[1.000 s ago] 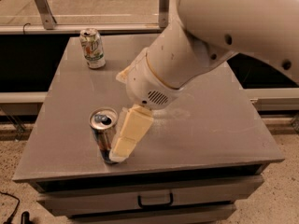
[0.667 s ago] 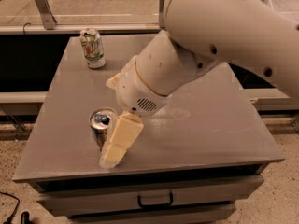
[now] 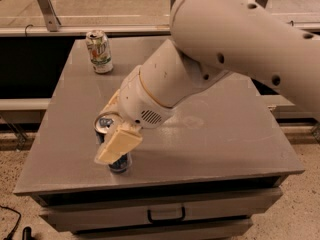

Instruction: Pick redbull can

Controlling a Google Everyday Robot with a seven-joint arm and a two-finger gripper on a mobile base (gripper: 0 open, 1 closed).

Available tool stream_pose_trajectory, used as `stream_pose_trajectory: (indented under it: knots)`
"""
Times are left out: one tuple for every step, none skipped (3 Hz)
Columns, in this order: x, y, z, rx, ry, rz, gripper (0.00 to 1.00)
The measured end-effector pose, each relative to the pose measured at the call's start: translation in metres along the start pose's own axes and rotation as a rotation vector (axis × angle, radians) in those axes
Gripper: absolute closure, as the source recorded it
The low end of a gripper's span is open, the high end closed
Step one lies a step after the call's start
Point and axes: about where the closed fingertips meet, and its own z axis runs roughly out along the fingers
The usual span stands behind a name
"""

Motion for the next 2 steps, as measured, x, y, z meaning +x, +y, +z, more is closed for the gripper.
stream_pose_trajectory:
  knots:
    - [-0.006, 0.0, -0.007, -0.004, -0.02, -0.004, 0.64]
    - [-0.014, -0.007, -0.025, 0.005, -0.023, -0.006, 0.88]
